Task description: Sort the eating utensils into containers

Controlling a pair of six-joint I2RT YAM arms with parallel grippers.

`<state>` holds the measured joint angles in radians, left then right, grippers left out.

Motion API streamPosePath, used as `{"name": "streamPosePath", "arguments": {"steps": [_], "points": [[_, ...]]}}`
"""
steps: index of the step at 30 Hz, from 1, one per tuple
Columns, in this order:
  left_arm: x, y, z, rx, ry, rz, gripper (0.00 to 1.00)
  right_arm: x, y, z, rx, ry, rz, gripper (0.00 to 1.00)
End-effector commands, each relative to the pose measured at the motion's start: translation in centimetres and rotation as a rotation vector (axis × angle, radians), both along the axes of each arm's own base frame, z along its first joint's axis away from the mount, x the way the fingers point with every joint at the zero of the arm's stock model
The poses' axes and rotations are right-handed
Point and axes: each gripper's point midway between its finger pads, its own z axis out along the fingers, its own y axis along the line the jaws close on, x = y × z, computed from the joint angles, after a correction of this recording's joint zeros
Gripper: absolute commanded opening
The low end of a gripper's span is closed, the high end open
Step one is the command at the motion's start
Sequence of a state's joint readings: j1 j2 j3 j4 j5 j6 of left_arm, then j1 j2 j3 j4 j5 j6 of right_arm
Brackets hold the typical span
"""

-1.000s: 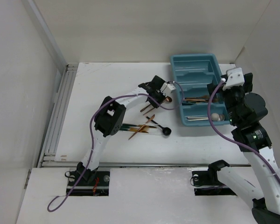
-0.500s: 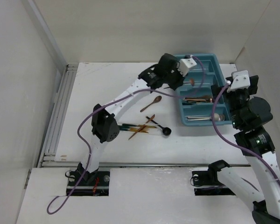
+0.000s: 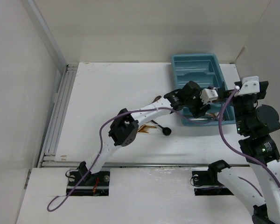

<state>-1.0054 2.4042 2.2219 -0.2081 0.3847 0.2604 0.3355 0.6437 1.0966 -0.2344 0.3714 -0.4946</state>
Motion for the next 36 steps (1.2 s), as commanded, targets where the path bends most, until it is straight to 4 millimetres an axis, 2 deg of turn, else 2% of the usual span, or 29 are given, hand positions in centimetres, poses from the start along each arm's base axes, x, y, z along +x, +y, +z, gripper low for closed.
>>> {"name": "streamPosePath", "arguments": {"steps": [1,2,4,6,7,9,11,12,14,15,17,18,19,21,23,27,30,36], "points": [[2.6,-0.5,4.4,-0.122,-0.083,0.08,0.73,-0.4,-0.4,0.4,0.003,-0.014,-0.022,0.99],[3.1,-0.4,4.6,-0.126,-0.098,0.104,0.79,-0.4,-0.4,0.4,0.003,-0.014,-0.022,0.99],[4.6,0.1,5.2,-0.12,-0.129,0.188,0.84,-0.4,-0.1,0.4,-0.002,-0.016,-0.001,0.99],[5.9,0.8,7.5,-0.131,-0.173,0.266,0.86,0.0,0.2,0.2,-0.008,-0.006,0.008,0.99],[7.0,1.6,8.0,-0.115,-0.199,0.335,0.86,-0.1,0.3,0.6,-0.006,-0.016,0.017,0.99],[9.4,4.8,10.7,-0.111,-0.217,0.446,0.86,0.0,0.5,0.5,-0.012,-0.005,0.026,0.99],[11.3,8.1,10.7,-0.065,-0.219,0.547,0.86,0.4,0.9,0.3,-0.019,0.004,0.039,0.99],[12.5,11.2,9.5,0.0,-0.199,0.592,0.86,0.8,1.3,0.1,-0.025,0.013,0.056,0.99],[13.3,14.6,7.2,0.094,-0.177,0.62,0.86,1.3,2.0,-0.5,-0.028,0.03,0.088,0.99],[13.8,18.0,4.4,0.185,-0.141,0.65,0.86,1.6,2.4,-0.8,-0.034,0.039,0.101,0.99],[14.0,21.2,1.6,0.273,-0.098,0.666,0.86,2.0,2.5,-1.1,-0.038,0.051,0.102,0.99],[14.0,22.8,0.3,0.314,-0.079,0.664,1.0,2.0,2.7,-0.9,-0.028,0.042,0.112,0.99],[14.0,25.5,-2.1,0.377,-0.037,0.678,1.0,2.4,2.9,-1.2,-0.031,0.055,0.112,0.99],[13.6,27.7,-4.7,0.443,0.003,0.659,1.0,2.6,3.0,-1.0,-0.032,0.057,0.112,0.99],[13.2,29.4,-6.5,0.472,0.036,0.635,1.0,3.1,3.3,-1.1,-0.036,0.066,0.121,0.99],[11.7,29.2,-9.0,0.493,0.092,0.532,1.0,3.3,3.4,-1.0,-0.036,0.066,0.121,0.99],[10.8,28.3,-9.6,0.462,0.123,0.467,0.98,3.1,3.3,-0.5,-0.034,0.057,0.121,0.99],[10.7,27.3,-9.0,0.416,0.143,0.453,0.96,3.0,3.1,-0.7,-0.036,0.07,0.111,0.99]]}}
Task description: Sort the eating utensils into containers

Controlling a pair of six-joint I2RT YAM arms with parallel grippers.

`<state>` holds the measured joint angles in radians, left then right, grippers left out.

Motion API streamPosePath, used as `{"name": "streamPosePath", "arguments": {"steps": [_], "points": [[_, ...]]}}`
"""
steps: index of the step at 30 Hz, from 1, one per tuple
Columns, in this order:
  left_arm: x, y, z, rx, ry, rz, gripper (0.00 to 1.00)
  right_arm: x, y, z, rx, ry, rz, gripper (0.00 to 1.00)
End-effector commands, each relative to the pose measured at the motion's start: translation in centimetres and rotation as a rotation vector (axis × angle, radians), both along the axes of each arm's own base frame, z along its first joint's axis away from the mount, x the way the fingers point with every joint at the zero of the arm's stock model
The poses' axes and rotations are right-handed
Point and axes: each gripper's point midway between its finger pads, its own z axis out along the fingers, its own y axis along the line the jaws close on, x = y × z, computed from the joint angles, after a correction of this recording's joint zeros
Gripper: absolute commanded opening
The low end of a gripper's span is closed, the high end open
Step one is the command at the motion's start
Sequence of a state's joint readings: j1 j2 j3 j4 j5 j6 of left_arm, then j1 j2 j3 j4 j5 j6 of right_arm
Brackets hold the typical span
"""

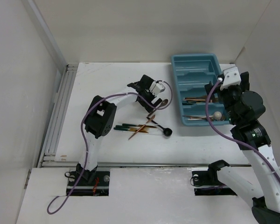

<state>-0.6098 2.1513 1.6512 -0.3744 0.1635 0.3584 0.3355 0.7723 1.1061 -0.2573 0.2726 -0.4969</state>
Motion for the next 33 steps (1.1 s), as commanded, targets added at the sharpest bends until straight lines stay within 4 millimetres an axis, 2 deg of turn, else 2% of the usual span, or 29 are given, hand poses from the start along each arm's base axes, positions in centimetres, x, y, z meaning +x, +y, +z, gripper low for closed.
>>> {"name": "streamPosePath", "arguments": {"steps": [1,3,7,8,9,11,14,15,16,18,21,23,24,27,28,29,30,32,33], "points": [[0.8,-1.3,2.8,-0.087,-0.034,-0.017,0.96,-0.6,0.2,2.2,0.028,-0.049,0.013,0.99],[1.2,-1.5,3.6,-0.097,-0.044,0.003,0.93,-0.7,0.1,2.6,0.031,-0.057,0.013,0.99],[2.8,-3.1,7.9,-0.185,-0.092,0.044,0.93,-0.4,0.2,2.4,0.028,-0.049,0.013,0.99],[3.0,-4.0,9.9,-0.212,-0.115,0.027,0.93,-0.4,0.2,2.4,0.028,-0.049,0.013,0.99],[3.1,-4.3,10.2,-0.219,-0.11,0.02,0.93,-0.2,0.3,2.1,0.025,-0.04,0.013,0.99],[1.9,-5.5,10.4,-0.215,-0.105,-0.027,0.93,-0.2,0.3,2.1,0.025,-0.04,0.013,0.99],[-0.9,-6.6,7.7,-0.159,-0.066,-0.109,0.93,-0.2,0.3,2.1,0.025,-0.04,0.013,0.99],[-1.9,-6.4,5.5,-0.12,-0.021,-0.123,0.93,-0.4,0.2,2.4,0.028,-0.049,0.013,0.99],[-2.5,-6.6,4.5,-0.096,-0.005,-0.129,0.93,-0.4,0.1,2.4,0.029,-0.048,0.004,0.99],[-3.3,-5.6,1.2,-0.029,0.063,-0.119,0.93,-0.8,-0.1,2.6,0.032,-0.058,0.004,0.99],[-3.2,-4.7,-1.3,0.03,0.089,-0.085,0.86,-0.9,-0.3,2.2,0.03,-0.05,-0.007,0.99],[-3.5,-4.4,-2.3,0.051,0.108,-0.092,0.78,-1.0,-0.3,2.2,0.03,-0.05,-0.007,0.99],[-3.7,-4.6,-2.3,0.042,0.114,-0.098,0.64,-1.0,-0.3,2.2,0.03,-0.05,-0.007,0.99],[-3.7,-4.9,-2.5,0.049,0.109,-0.103,0.41,-1.0,-0.3,2.2,0.03,-0.05,-0.007,0.99],[-3.6,-5.0,-2.7,0.053,0.114,-0.103,0.2,-0.9,-0.3,2.5,0.033,-0.058,-0.007,0.99],[-3.3,-5.1,-2.9,0.059,0.107,-0.098,0.05,-0.9,-0.3,2.5,0.033,-0.058,-0.007,0.99],[-2.6,-5.0,-2.4,0.07,0.079,-0.084,0.0,-0.9,-0.3,2.7,0.036,-0.067,-0.006,0.99],[-1.5,-5.5,-1.2,0.056,0.042,-0.06,0.0,-0.9,-0.3,2.7,0.036,-0.067,-0.006,0.99],[-0.3,-6.1,0.5,0.037,-0.005,-0.05,0.0,-0.9,-0.3,2.7,0.036,-0.067,-0.006,0.99]]}}
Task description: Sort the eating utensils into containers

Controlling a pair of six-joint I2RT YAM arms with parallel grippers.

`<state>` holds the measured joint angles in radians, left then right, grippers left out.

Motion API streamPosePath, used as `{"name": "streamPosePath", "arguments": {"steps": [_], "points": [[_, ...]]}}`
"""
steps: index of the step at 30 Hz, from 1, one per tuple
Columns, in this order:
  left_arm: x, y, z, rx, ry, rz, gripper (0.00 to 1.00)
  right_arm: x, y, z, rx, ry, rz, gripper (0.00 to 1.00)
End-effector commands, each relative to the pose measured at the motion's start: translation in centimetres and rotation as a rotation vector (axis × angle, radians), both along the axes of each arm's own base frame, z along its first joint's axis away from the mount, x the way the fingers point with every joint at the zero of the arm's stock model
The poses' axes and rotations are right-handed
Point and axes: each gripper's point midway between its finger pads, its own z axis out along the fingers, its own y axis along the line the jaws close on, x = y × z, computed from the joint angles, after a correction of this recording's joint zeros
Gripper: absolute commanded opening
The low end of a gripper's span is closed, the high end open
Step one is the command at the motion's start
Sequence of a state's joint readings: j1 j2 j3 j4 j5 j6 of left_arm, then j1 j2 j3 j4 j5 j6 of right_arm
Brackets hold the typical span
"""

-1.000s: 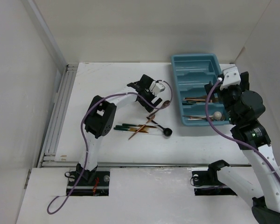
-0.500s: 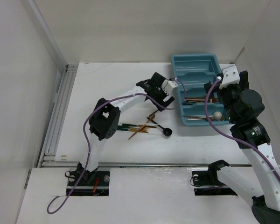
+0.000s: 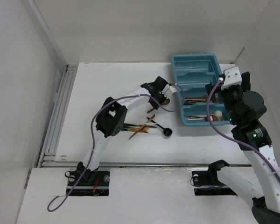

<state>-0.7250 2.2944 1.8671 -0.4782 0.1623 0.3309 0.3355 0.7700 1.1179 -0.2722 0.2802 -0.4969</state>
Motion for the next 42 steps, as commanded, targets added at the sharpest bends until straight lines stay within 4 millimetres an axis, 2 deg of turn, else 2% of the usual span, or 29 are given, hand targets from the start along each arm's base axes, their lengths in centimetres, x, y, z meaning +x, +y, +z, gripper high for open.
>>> {"name": "streamPosePath", "arguments": {"steps": [1,2,3,4,5,6,7,9,11,13,15,16,18,20,21,22,23,25,27,28,29,31,33,35,36,37,40,41,42], "points": [[3.0,0.6,2.4,0.026,-0.085,0.072,0.0,-0.7,-0.1,2.4,0.036,-0.068,0.001,0.99],[3.5,0.3,3.6,0.011,-0.105,0.087,0.0,-0.7,-0.1,2.4,0.036,-0.068,0.001,0.99],[5.4,-0.4,7.3,-0.053,-0.175,0.103,0.0,-0.7,-0.1,2.4,0.036,-0.068,0.001,0.99],[6.5,-0.3,9.9,-0.09,-0.219,0.131,0.0,-0.7,-0.1,2.4,0.036,-0.068,0.001,0.99],[7.0,-0.7,12.1,-0.123,-0.255,0.133,0.0,-0.7,-0.1,2.4,0.036,-0.068,0.001,0.99],[7.4,-1.7,16.6,-0.197,-0.331,0.127,0.0,-0.6,-0.1,2.0,0.033,-0.059,0.001,0.99],[7.7,-1.9,18.5,-0.23,-0.366,0.129,0.0,-1.0,-0.2,2.6,0.04,-0.079,0.001,0.99],[6.2,-3.7,23.0,-0.315,-0.434,0.075,0.0,-0.8,-0.1,2.2,0.037,-0.071,0.001,0.99],[3.7,-7.1,25.5,-0.393,-0.471,-0.028,0.0,-1.1,-0.2,2.0,0.037,-0.072,0.001,0.99],[0.8,-10.5,26.4,-0.454,-0.47,-0.115,0.0,-1.6,-0.6,2.3,0.046,-0.092,-0.008,0.99],[-1.3,-13.3,25.8,-0.501,-0.434,-0.203,0.0,-1.9,-0.7,2.5,0.049,-0.101,-0.008,0.99],[-2.0,-14.7,24.2,-0.5,-0.408,-0.233,0.0,-1.9,-0.7,2.3,0.045,-0.091,-0.008,0.99],[-4.5,-17.6,24.2,-0.558,-0.379,-0.315,0.0,-2.5,-1.1,2.4,0.049,-0.096,-0.019,0.99],[-6.1,-19.9,22.9,-0.584,-0.363,-0.369,0.0,-2.8,-1.5,2.3,0.04,-0.093,-0.033,0.99],[-6.5,-20.4,22.2,-0.588,-0.353,-0.372,0.0,-3.2,-1.8,2.3,0.042,-0.093,-0.045,0.99],[-7.0,-20.9,22.6,-0.616,-0.345,-0.402,0.0,-3.2,-2.1,2.3,0.043,-0.092,-0.059,0.99],[-7.2,-21.2,21.4,-0.619,-0.314,-0.402,0.0,-3.6,-2.2,2.3,0.044,-0.093,-0.059,0.99],[-7.7,-21.8,19.8,-0.624,-0.296,-0.412,0.15,-3.9,-2.6,2.3,0.037,-0.094,-0.072,0.99],[-7.1,-22.0,17.7,-0.597,-0.302,-0.398,0.32,-4.3,-2.7,2.5,0.041,-0.104,-0.073,0.99],[-7.0,-21.6,16.0,-0.563,-0.287,-0.382,0.5,-4.2,-2.8,2.2,0.028,-0.096,-0.083,0.99],[-6.2,-21.4,15.3,-0.538,-0.304,-0.348,0.85,-4.2,-2.8,2.2,0.028,-0.096,-0.083,0.99],[-6.2,-21.0,15.2,-0.513,-0.295,-0.337,1.0,-4.2,-2.8,2.2,0.028,-0.096,-0.083,0.99],[-5.9,-20.6,17.1,-0.515,-0.307,-0.308,1.0,-4.0,-2.8,2.4,0.019,-0.096,-0.084,0.99],[-4.8,-19.7,21.1,-0.54,-0.36,-0.26,1.0,-3.6,-2.5,2.5,0.018,-0.097,-0.075,0.99],[-3.6,-18.8,22.8,-0.548,-0.396,-0.226,1.0,-3.3,-2.0,2.3,0.012,-0.089,-0.054,0.99],[-2.9,-17.3,25.4,-0.57,-0.426,-0.204,1.0,-3.0,-1.8,2.6,0.013,-0.096,-0.043,0.99],[-2.0,-14.2,26.4,-0.506,-0.459,-0.226,1.0,-2.6,-1.0,2.6,0.033,-0.096,-0.011,0.99],[-2.2,-11.9,24.9,-0.435,-0.42,-0.238,1.0,-2.2,-0.7,2.4,0.029,-0.086,-0.001,0.99],[-2.6,-10.7,23.7,-0.389,-0.399,-0.276,0.98,-2.2,-0.6,2.4,0.042,-0.085,0.001,0.99]]}}
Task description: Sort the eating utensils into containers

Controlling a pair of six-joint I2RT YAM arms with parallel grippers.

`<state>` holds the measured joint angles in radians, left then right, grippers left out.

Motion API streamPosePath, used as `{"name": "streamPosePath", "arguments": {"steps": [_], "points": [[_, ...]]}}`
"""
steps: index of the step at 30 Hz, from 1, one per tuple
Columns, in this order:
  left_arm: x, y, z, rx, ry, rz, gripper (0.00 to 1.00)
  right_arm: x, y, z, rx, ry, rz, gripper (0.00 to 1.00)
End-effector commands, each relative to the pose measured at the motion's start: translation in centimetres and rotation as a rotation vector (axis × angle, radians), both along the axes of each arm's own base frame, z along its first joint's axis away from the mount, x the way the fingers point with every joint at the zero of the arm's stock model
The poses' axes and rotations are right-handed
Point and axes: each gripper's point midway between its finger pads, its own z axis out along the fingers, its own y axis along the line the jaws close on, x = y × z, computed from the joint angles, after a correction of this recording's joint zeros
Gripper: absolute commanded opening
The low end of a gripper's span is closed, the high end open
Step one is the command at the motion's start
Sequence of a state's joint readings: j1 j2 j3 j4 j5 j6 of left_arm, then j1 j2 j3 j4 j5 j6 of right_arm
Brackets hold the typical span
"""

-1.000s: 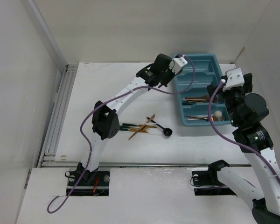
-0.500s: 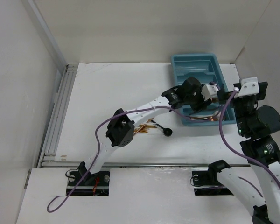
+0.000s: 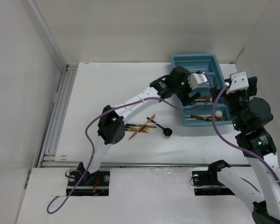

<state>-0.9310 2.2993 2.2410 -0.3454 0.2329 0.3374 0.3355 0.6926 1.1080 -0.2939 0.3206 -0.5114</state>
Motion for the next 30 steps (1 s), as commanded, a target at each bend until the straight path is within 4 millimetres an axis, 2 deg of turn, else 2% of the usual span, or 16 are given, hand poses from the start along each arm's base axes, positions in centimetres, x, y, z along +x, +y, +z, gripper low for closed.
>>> {"name": "streamPosePath", "arguments": {"steps": [1,2,3,5,6,8,10,13,16,20,22,24,25,26,29,30], "points": [[-0.6,6.5,5.6,0.049,-0.069,-0.063,0.95,0.3,1.2,1.4,0.045,-0.042,0.055,0.99],[-1.5,7.6,4.0,0.124,-0.104,-0.145,0.91,0.3,1.4,1.4,0.043,-0.043,0.065,0.99],[-3.3,10.3,0.6,0.23,-0.048,-0.197,0.88,0.3,1.4,1.4,0.052,-0.042,0.066,0.99],[-5.4,12.3,-2.6,0.326,-0.035,-0.283,0.78,0.7,1.7,1.1,0.048,-0.032,0.075,0.99],[-6.8,14.1,-5.2,0.401,-0.022,-0.342,0.76,0.7,1.7,1.3,0.051,-0.041,0.075,0.99],[-8.4,15.0,-7.6,0.447,0.004,-0.421,0.76,1.0,2.1,1.1,0.057,-0.031,0.088,0.99],[-10.1,14.8,-9.2,0.487,0.008,-0.491,0.76,1.0,2.3,1.1,0.055,-0.031,0.099,0.99],[-10.6,14.3,-11.7,0.512,0.038,-0.524,0.78,1.0,2.3,1.1,0.055,-0.031,0.099,0.99],[-9.8,13.3,-12.6,0.52,0.029,-0.54,0.79,1.0,2.1,0.5,0.05,-0.01,0.086,0.99],[-9.4,13.6,-16.3,0.612,0.038,-0.576,0.79,0.4,1.3,0.6,0.054,-0.011,0.058,0.99],[-9.4,13.8,-17.5,0.656,0.031,-0.582,0.75,0.1,1.0,0.8,0.05,-0.02,0.045,0.99],[-9.1,13.8,-17.8,0.666,0.029,-0.577,0.63,0.1,0.8,0.8,0.04,-0.02,0.034,0.99],[-8.5,13.7,-17.8,0.663,0.028,-0.567,0.44,0.1,0.6,0.8,0.041,-0.02,0.023,0.99],[-8.4,13.6,-17.8,0.656,0.028,-0.557,0.36,0.2,0.6,0.4,0.028,-0.011,0.022,0.99],[-8.0,13.1,-16.5,0.649,0.011,-0.561,0.17,0.2,0.6,0.4,0.028,-0.011,0.022,0.99],[-8.2,13.0,-16.2,0.642,0.02,-0.568,0.16,0.2,0.6,0.6,0.022,-0.02,0.021,0.99]]}}
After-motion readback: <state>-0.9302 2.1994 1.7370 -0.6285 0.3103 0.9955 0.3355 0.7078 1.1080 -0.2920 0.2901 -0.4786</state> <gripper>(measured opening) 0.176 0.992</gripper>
